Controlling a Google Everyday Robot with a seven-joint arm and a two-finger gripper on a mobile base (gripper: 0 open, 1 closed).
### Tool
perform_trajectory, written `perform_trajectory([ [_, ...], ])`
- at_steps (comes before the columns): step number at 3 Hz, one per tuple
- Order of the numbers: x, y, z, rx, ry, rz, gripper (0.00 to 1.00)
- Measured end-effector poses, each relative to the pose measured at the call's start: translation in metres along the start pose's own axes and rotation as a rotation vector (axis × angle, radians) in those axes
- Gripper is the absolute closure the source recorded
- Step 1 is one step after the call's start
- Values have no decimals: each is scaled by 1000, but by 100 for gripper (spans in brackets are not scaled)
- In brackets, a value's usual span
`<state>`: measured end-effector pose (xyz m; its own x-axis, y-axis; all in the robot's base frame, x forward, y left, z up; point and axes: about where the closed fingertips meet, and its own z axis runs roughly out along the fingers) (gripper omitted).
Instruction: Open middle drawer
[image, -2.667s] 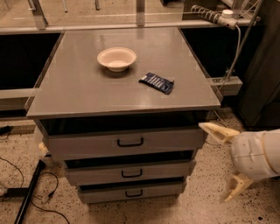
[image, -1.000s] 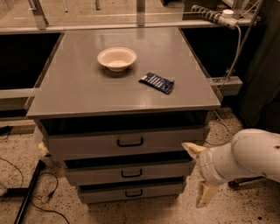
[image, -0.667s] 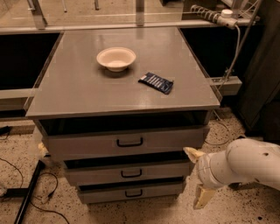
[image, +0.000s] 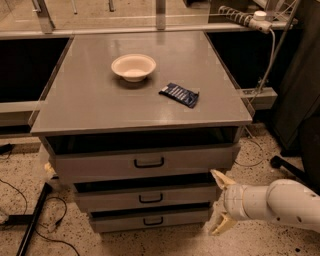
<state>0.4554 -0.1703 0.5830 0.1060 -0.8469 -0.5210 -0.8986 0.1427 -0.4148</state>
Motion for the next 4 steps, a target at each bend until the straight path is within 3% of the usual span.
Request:
perform_trajectory([
  [2, -6, 3, 2, -7, 8, -28, 0],
  [4, 10, 18, 65, -150, 6, -6, 0],
])
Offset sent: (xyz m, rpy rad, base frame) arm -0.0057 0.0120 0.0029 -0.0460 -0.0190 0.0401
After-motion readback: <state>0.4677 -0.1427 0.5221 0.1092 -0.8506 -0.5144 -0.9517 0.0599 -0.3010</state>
